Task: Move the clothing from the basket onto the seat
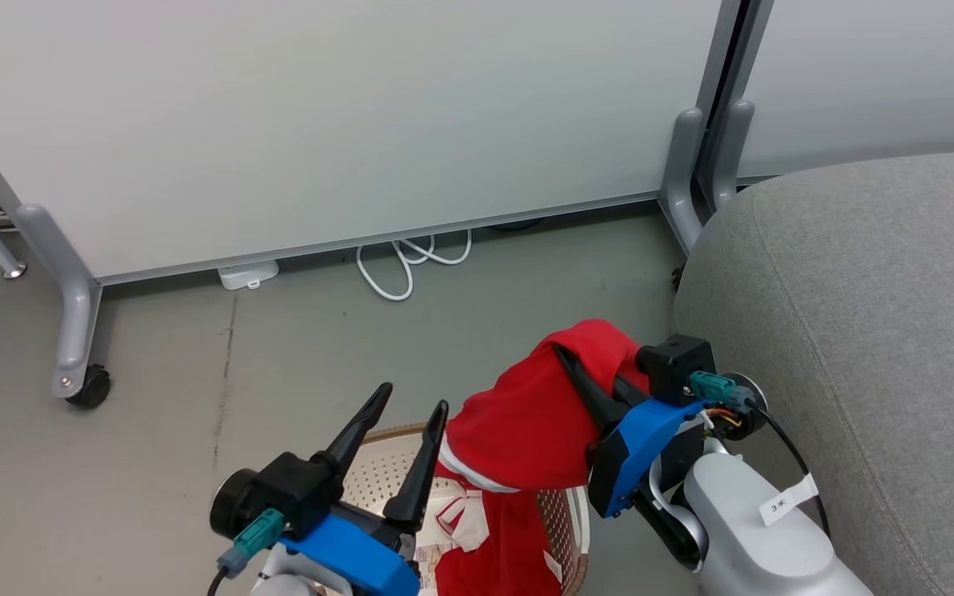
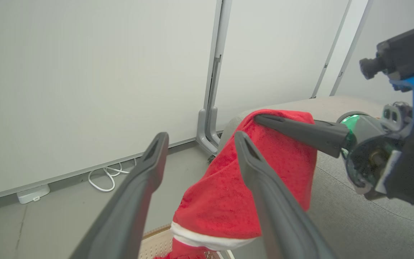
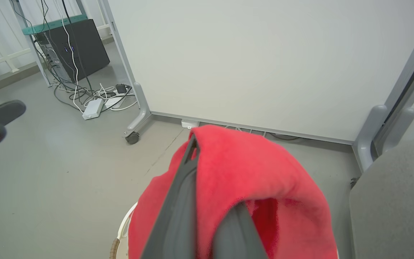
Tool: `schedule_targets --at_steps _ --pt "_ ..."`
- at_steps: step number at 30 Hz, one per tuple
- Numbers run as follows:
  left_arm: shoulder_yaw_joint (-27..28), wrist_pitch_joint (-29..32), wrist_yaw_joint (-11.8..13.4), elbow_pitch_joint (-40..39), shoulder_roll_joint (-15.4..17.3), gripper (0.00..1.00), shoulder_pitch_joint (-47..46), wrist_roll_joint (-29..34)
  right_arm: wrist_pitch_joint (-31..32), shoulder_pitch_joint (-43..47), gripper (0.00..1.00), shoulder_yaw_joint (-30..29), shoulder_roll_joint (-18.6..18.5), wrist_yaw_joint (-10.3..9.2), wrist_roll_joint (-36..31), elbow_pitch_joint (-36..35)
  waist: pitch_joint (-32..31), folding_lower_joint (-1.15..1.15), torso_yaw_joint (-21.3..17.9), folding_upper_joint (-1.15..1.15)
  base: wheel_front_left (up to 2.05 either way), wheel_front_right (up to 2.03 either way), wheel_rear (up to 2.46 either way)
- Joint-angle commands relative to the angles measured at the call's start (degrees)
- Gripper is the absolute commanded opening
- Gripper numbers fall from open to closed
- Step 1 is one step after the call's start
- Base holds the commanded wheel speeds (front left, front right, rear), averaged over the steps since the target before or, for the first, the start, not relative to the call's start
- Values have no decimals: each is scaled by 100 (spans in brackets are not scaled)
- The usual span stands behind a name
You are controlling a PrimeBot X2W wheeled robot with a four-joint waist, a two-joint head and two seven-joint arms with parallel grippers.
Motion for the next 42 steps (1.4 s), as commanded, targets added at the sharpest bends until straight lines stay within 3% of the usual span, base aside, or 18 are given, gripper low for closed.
schedule_targets --at_steps 1,6,21,42 --pt "141 -27 -45 -68 -10 100 126 69 9 73 0 -30 -14 3 -24 -45 0 0 7 0 0 0 0" --pt "614 -27 -49 -215 -159 100 475 184 71 155 0 -146 -14 2 -136 -104 -30 0 24 0 0 0 0" --pt "621 -27 -37 -326 -185 100 640 267 193 309 0 -314 -14 2 -254 -345 -85 0 -223 0 0 0 0" --pt "562 -27 -37 -428 -180 100 498 320 230 379 0 -435 -13 3 -340 -560 70 0 -2071 0 0 0 0"
